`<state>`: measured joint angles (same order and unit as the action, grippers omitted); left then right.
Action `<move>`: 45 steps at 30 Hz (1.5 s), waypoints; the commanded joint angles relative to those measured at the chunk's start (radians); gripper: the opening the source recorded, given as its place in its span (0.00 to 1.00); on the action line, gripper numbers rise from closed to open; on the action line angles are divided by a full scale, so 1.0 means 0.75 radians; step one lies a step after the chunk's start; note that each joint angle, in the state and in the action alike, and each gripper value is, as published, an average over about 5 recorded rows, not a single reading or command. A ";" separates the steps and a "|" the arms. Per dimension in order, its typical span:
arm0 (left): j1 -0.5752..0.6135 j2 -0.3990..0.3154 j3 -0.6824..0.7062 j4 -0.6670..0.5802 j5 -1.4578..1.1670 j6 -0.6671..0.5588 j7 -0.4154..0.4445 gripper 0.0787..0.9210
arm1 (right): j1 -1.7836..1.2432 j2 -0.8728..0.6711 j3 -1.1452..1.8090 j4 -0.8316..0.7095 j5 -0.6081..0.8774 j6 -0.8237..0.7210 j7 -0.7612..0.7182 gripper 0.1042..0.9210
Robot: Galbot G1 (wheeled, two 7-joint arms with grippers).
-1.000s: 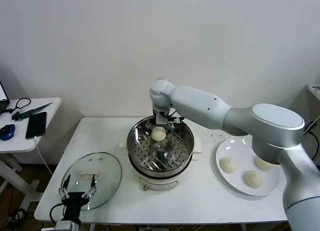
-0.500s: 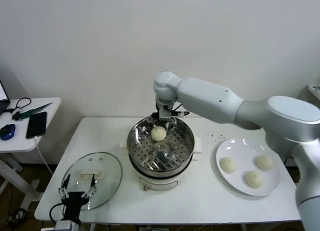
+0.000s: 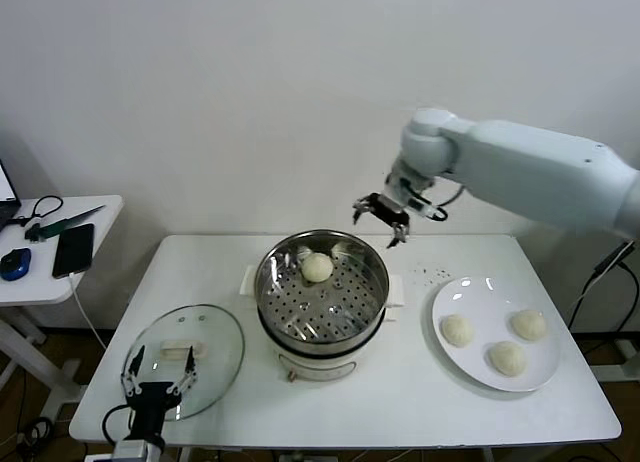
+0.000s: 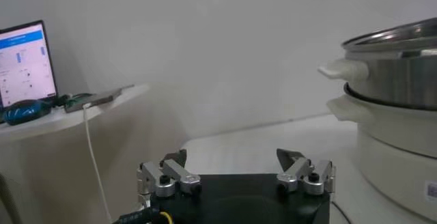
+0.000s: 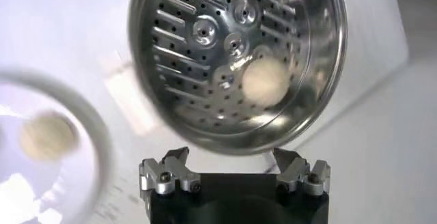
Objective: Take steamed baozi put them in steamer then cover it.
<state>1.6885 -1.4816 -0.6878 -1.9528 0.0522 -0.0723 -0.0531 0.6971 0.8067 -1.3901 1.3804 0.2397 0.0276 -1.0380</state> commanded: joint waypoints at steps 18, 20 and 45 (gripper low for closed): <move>0.002 -0.007 -0.001 0.010 0.031 0.012 0.002 0.88 | -0.855 -0.261 0.517 -0.246 -0.120 -0.314 -0.039 0.88; 0.003 -0.008 -0.002 0.013 0.031 0.012 0.001 0.88 | -0.856 -0.238 0.513 -0.269 -0.125 -0.309 -0.046 0.88; 0.005 -0.012 0.001 0.045 0.035 0.002 0.000 0.88 | -0.851 -0.066 0.488 -0.448 -0.177 -0.252 -0.066 0.88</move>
<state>1.6890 -1.4885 -0.6879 -1.9199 0.0768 -0.0692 -0.0527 0.0737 0.7281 -1.0291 1.0819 0.1187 -0.1652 -1.0829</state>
